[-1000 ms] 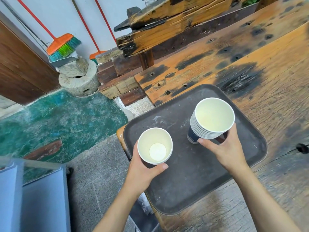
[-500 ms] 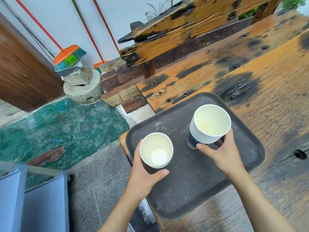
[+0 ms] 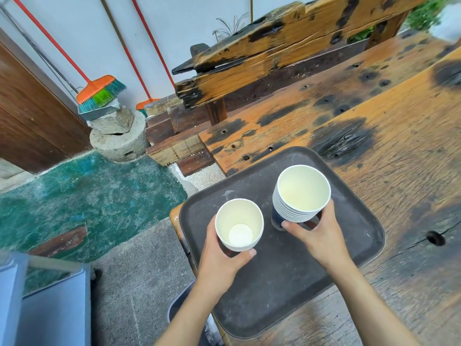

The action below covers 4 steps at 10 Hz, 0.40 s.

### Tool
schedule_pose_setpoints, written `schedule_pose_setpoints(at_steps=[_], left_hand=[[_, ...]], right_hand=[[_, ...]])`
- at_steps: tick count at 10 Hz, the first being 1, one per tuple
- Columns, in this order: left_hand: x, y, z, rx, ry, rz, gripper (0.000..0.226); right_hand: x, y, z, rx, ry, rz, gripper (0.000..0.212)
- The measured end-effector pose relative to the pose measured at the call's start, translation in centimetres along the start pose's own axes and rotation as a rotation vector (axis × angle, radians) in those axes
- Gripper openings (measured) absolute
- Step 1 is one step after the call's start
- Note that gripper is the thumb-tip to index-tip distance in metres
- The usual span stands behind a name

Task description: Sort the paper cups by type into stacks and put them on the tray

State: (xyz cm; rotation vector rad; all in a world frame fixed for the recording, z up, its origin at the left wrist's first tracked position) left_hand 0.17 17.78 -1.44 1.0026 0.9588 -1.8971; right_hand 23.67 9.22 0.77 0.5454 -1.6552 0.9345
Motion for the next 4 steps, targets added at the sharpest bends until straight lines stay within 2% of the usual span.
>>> schedule_pose_setpoints(at_steps=[2,3,4], left_hand=[[0.1,-0.1,0.3,0.025,-0.038,-0.036,0.095],[-0.4,-0.4,0.8,0.073,-0.055,-0.088,0.111],[-0.7,-2.0,2.4,0.085,-0.08,-0.121,0.113]], right_hand=[[-0.7,0.4,0.2,0.053,-0.008,0.027,0.087],[-1.0,0.2,0.6,0.083,0.007,0.097,0.091],[-0.2,-1.3,1.3,0.007,0.011,0.158,0.087]])
Point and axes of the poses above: each hand's wrist, its own z-axis away from the middle knuckle, its own y-axis out of the palm, x = y × z, the point moved 8 cm from there along -z, towards the middle knuckle, and after that the axes turned 14 degrees about -y, right-handed, at the moved point
